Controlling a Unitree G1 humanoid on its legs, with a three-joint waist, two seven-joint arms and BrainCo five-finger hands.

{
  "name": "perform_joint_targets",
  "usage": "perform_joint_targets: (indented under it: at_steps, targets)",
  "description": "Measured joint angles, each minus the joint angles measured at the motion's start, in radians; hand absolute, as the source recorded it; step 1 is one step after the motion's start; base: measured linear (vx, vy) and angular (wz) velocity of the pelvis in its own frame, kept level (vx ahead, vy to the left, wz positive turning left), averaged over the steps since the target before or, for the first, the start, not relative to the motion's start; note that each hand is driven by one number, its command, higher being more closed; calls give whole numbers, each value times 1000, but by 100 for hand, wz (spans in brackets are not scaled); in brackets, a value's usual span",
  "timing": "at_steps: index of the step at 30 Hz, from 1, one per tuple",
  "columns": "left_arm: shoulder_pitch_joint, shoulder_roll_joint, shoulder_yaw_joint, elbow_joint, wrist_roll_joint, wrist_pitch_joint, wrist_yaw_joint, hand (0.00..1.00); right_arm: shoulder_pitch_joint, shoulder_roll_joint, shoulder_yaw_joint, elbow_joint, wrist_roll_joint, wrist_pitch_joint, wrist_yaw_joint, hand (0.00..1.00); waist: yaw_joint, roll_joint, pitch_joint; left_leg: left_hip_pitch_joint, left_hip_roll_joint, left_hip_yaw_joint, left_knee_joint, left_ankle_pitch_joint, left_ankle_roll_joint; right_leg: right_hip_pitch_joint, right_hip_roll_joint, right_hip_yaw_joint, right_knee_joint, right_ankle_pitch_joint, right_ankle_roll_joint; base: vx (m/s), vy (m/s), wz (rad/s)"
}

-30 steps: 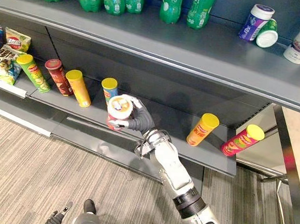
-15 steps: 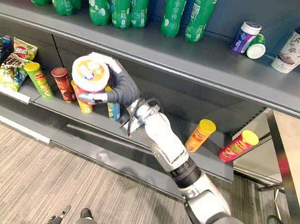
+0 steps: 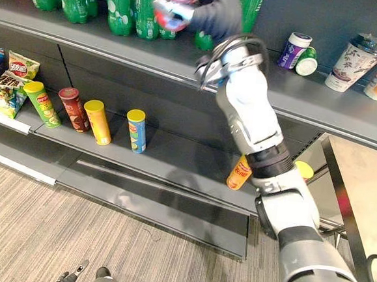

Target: Put the gum and the chips on the shelf.

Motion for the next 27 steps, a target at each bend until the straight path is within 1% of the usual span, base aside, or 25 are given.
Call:
perform_joint_targets:
  at_steps: [2,4,7,10,13,16,20,23,25,27]
  targets:
    - [0,6,-15,0,-2,0,-1,0,-14,-35,-17,39,0,5,-26,100,-1,0,0,0,3,3,0,1,-1,-2,4,2,-2,0,0,6,-5,-5]
    - [0,10,-29,0,-2,0,-2,0,-19,-49,-38,54,-1,5,-30,100,-2,0,0,0,4,13,0,1,-1,-10,5,9,-2,1,-2,13,1,-12]
    - [0,14,-37,1,-1,0,-3,0,-41,-54,-38,113,-5,11,-36,100,-6,0,0,-1,3,23,0,1,-1,-17,7,19,-10,9,-6,10,8,-11]
    - [-1,17,-47,1,-1,0,-4,0,-57,-56,-40,159,-5,32,-49,100,-11,0,0,-2,4,24,-1,1,-1,-17,10,19,-16,13,-6,0,0,0]
    - [-6,25,-69,1,0,0,-4,0,-58,-56,-82,201,-8,47,-59,100,-12,0,0,-2,4,25,-4,1,-1,-19,10,21,-17,13,-6,0,0,0]
    - [-3,31,-77,1,0,0,-9,0,-58,-56,-108,220,-24,47,-62,100,-25,-1,0,-2,4,28,-6,1,-1,-21,11,24,-19,14,-7,-1,1,-2]
    - [-5,37,-88,5,2,0,-19,0,-58,-58,-133,230,-42,49,-64,100,-27,1,2,-3,5,50,-6,1,-1,-36,16,44,-30,26,-11,-6,8,-16]
    - [-5,42,-102,8,4,0,-21,0,-58,-61,-164,250,-43,56,-67,100,-38,3,3,-3,4,53,-6,1,-1,-35,19,47,-43,34,-11,-4,3,-3]
    - [-4,45,-106,10,5,1,-22,0,-56,-61,-166,265,-45,69,-67,100,-47,3,4,-3,4,53,-6,0,-1,-35,20,48,-45,35,-11,0,0,0]
    - [-4,46,-106,10,5,1,-22,0,-43,-61,-175,266,-76,72,-67,100,-48,3,6,-3,4,55,-6,0,-2,-36,21,49,-50,36,-12,0,0,0]
